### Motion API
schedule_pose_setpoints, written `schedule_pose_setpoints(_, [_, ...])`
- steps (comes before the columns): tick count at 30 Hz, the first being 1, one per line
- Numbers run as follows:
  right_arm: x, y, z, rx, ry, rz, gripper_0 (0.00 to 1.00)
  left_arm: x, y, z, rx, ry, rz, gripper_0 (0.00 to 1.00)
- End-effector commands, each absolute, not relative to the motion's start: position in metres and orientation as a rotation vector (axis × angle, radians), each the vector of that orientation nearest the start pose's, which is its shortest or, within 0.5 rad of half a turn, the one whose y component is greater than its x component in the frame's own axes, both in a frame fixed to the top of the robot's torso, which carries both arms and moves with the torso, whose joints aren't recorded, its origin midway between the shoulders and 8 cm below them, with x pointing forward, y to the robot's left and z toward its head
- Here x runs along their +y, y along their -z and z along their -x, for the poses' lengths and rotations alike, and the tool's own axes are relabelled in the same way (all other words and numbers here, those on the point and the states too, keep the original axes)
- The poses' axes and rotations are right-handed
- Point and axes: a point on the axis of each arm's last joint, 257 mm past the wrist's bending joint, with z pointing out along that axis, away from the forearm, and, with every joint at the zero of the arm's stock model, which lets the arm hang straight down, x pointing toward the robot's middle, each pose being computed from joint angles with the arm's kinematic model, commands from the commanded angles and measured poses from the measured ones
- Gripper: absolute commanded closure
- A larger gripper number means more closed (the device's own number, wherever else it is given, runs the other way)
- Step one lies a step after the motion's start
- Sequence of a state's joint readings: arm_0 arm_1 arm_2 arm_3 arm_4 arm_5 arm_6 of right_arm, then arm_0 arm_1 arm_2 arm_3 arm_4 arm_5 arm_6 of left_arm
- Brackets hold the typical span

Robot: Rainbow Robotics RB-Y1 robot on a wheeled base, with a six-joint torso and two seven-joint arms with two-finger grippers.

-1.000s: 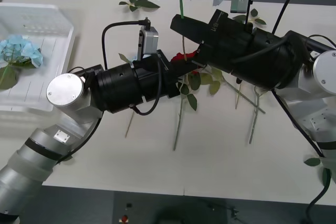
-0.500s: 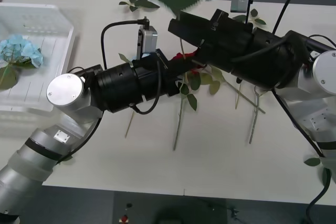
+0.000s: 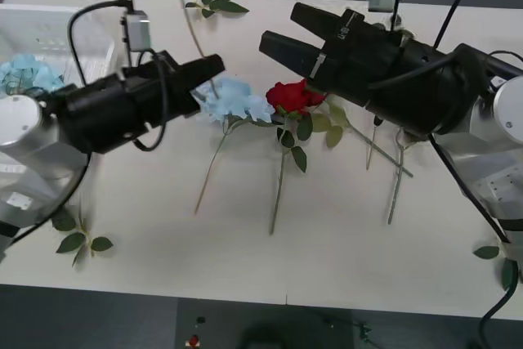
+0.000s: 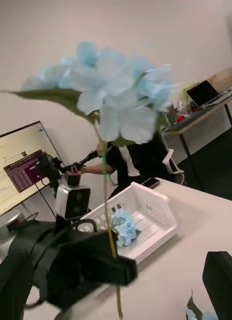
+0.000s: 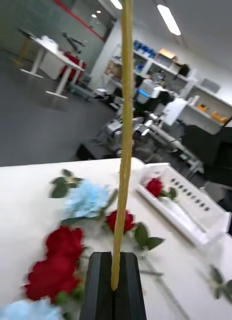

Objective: Put the red flowers into the right box and the blue flowers into the left box

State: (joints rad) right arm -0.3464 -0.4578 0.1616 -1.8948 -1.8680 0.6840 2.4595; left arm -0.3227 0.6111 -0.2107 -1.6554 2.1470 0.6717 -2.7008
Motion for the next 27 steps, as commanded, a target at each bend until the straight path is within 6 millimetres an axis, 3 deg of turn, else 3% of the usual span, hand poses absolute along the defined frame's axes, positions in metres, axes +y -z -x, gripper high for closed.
schedule_pose_setpoints(1, [-0.041, -0.027, -0.466, 1.286, -1.002, 0.663, 0.0, 0.141, 0.051, -0.502, 1.444, 0.849, -0.644, 1.0])
schedule_pose_setpoints(4, [-0.062, -0.016, -0.482, 1.356, -0.96, 0.655, 0.0, 0.176, 0.051, -0.508, 1.51, 0.875, -0.587, 1.0])
schedule_pose_setpoints(7, [-0.095, 0.006, -0.502, 1.496, -0.881, 0.666, 0.0, 0.21, 0.051, -0.51, 1.61, 0.969, -0.486, 1.0])
schedule_pose_setpoints(16, [-0.201, 0.086, -0.535, 2.023, -0.672, 0.628, 0.0, 0.266, 0.055, -0.515, 1.879, 1.057, -0.293, 1.0])
schedule_pose_setpoints(22, [-0.232, 0.129, -0.545, 2.304, -0.642, 0.429, 0.0, 0.309, 0.069, -0.522, 2.036, 0.943, -0.218, 1.0])
schedule_pose_setpoints(27, [-0.254, 0.159, -0.564, 2.438, -0.582, 0.183, 0.0, 0.368, 0.063, -0.518, 2.167, 0.692, -0.216, 1.0])
